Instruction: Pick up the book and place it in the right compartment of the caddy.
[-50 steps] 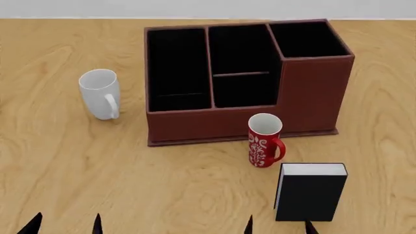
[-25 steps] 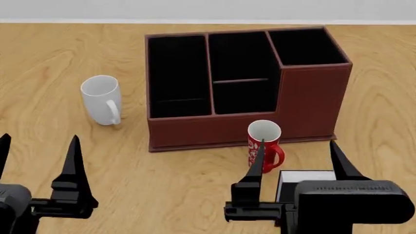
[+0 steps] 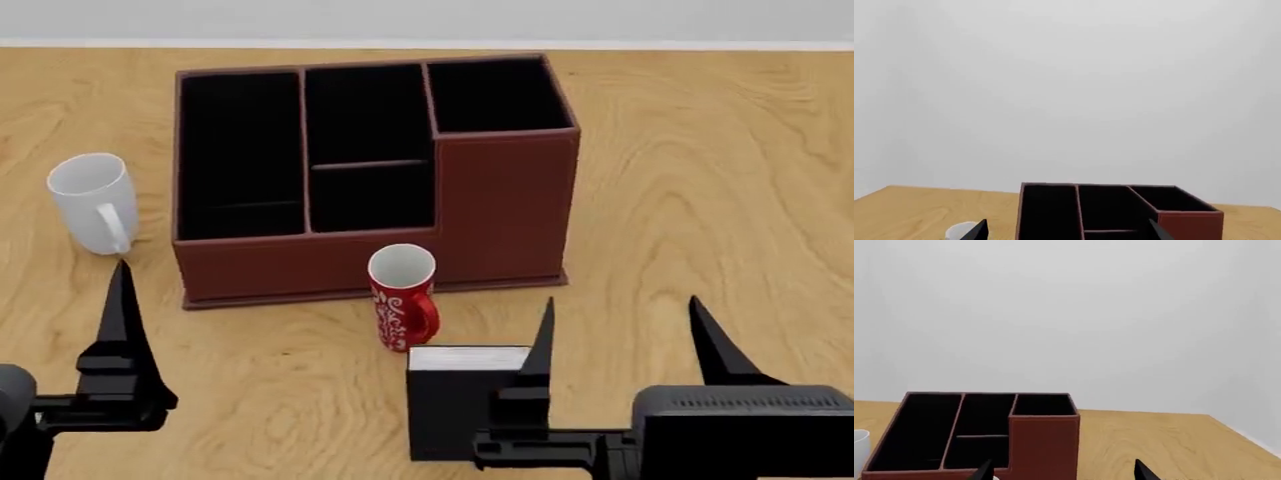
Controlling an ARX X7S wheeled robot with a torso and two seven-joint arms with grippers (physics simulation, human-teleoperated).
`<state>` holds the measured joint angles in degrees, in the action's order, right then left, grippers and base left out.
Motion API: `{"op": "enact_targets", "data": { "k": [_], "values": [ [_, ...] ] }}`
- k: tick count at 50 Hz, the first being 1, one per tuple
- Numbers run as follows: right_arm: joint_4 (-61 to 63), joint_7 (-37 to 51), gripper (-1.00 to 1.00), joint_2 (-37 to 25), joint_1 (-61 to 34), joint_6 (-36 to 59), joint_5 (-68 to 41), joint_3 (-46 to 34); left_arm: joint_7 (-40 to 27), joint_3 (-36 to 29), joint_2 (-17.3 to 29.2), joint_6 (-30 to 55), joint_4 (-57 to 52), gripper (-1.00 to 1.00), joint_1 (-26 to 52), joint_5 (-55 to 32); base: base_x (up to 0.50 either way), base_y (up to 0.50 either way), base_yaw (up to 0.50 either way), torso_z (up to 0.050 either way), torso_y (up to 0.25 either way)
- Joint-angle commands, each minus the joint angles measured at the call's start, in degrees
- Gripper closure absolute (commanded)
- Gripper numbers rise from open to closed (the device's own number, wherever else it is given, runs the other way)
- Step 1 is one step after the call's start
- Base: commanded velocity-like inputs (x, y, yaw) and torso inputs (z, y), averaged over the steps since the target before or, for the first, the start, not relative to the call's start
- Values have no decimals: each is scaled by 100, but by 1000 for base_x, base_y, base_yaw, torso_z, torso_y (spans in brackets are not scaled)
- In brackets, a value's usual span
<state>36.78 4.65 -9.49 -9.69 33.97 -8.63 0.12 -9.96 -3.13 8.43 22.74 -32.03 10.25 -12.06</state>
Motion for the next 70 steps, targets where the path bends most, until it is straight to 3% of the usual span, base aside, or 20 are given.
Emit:
{"op": "enact_targets", "data": {
  "k": [1, 25, 70],
  "values": [
    [127, 5, -100, -43, 74, 24, -160, 78, -169, 29, 70, 19, 1, -100, -64, 47, 0, -500, 0, 0, 0],
    [269, -123, -100, -245, 192, -281, -285, -13, -297, 57, 194, -73, -246, -100, -114, -67, 152, -464, 0, 0, 0],
    [246, 156, -100, -348, 156, -325, -131, -304, -586, -76, 442, -123, -319, -100, -102, -222, 456, -204, 0, 0, 1]
  ]
}}
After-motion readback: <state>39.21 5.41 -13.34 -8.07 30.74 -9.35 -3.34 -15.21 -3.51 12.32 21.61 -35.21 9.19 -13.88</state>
